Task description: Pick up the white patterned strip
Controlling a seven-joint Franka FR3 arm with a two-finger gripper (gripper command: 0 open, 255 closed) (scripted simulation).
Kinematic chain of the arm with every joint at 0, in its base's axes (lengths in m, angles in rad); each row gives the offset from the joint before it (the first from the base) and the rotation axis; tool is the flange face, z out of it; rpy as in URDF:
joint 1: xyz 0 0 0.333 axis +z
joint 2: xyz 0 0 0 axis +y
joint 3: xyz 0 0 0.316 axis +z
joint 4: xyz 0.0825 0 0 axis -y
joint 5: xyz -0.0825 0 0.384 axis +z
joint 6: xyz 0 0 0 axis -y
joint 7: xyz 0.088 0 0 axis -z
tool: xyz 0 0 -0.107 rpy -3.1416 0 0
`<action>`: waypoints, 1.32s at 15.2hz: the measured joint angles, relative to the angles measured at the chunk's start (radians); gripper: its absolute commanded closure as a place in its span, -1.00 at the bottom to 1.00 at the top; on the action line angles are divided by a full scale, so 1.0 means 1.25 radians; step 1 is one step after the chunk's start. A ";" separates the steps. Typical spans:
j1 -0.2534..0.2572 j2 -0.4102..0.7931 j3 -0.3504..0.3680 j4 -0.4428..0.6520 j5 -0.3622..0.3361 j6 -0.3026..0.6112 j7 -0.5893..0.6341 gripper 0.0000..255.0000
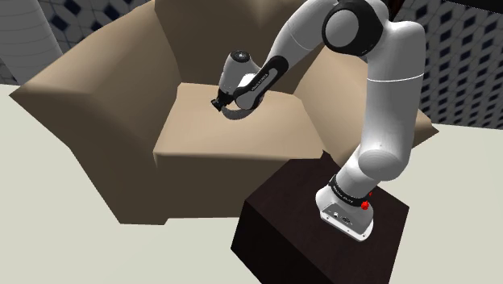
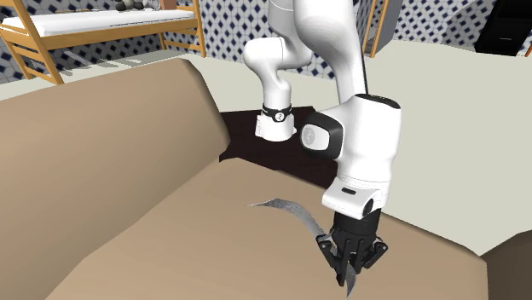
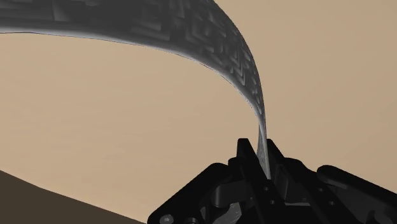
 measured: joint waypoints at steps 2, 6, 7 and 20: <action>0.000 0.000 0.000 0.000 0.000 0.000 0.000 1.00; -0.006 -0.011 0.006 -0.002 0.005 -0.009 -0.007 1.00; -0.007 -0.018 0.009 -0.003 0.007 -0.015 -0.009 1.00; -0.045 -0.126 0.064 -0.012 0.067 -0.116 -0.077 1.00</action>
